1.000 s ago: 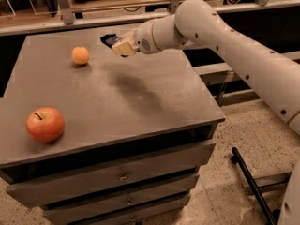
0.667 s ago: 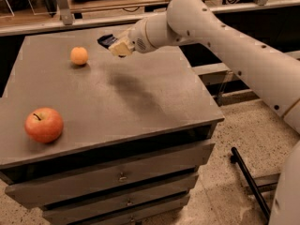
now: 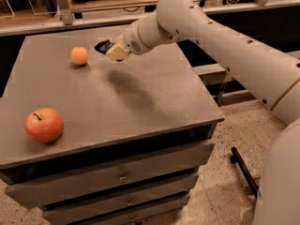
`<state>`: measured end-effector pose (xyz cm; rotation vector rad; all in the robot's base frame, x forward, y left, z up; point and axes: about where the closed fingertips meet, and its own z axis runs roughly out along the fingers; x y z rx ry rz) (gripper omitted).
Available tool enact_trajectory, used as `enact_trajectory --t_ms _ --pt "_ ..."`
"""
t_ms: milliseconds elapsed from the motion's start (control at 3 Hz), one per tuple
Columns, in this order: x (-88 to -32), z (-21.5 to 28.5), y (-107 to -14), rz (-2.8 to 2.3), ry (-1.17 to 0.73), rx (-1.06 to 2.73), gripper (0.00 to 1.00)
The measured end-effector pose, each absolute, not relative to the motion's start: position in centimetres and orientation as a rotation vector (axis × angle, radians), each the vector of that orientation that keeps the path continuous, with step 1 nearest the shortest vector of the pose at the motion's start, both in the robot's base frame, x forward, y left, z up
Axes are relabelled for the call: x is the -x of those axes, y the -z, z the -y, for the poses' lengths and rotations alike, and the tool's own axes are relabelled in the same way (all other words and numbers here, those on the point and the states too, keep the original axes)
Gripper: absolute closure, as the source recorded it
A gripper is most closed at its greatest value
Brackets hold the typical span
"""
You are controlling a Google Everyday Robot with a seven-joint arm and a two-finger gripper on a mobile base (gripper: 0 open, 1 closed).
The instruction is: Move rxbar blueberry near orange
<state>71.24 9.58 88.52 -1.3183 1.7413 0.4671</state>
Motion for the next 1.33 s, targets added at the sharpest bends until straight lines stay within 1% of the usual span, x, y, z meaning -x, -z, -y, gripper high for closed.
enact_trajectory --t_ms 333,1000,1333 --pt "-71.4 -9.6 -87.5 -1.768 -0.45 1.342 0.61" --pt "-71.2 -12.3 -84.2 -1.802 -0.488 1.426 0.15" --pt "-71.3 -13.6 -83.1 -1.812 -0.503 1.443 0.0"
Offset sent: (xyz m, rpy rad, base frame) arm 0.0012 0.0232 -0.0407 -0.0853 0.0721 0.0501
